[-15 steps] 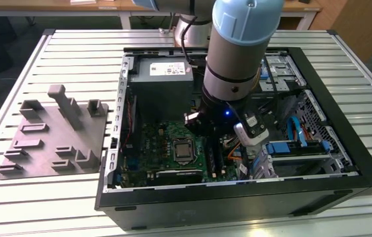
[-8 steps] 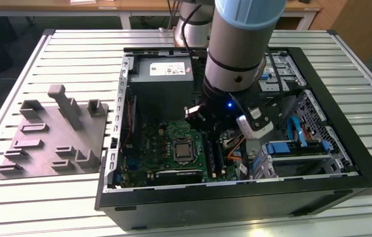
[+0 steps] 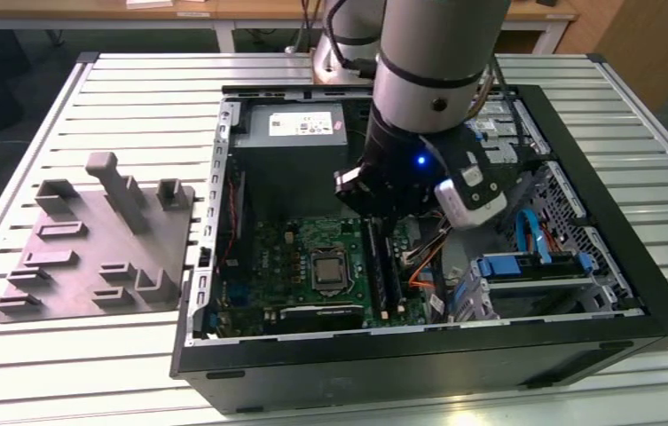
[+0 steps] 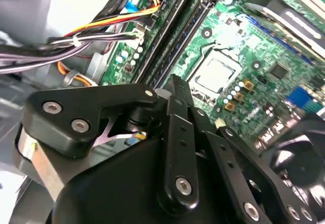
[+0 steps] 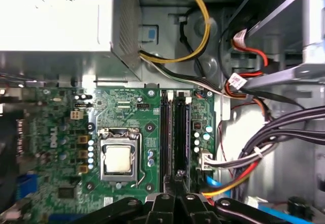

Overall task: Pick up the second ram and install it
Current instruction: 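Insert the second ram into the second slot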

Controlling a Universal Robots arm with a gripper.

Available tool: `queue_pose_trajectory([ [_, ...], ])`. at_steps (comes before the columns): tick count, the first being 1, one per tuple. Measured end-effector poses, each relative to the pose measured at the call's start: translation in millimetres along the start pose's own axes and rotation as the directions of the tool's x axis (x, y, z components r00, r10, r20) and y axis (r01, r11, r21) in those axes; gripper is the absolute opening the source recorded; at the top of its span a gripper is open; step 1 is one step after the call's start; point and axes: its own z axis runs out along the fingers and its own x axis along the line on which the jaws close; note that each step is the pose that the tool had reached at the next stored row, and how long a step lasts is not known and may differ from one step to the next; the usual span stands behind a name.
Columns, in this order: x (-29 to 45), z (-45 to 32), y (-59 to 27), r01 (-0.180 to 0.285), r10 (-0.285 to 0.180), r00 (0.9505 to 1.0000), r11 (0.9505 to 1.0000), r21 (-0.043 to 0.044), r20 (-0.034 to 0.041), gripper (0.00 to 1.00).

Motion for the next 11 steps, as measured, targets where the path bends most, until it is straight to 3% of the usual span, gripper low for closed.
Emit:
queue_pose_trajectory([
  [6, 0.2, -24.3, 0.6, 0.0, 0.0, 1.0, 1.0, 0.0, 0.0, 0.11],
  [11, 0.2, -27.4, 0.7, 0.0, 0.0, 1.0, 1.0, -0.0003, 0.0002, 0.11],
])
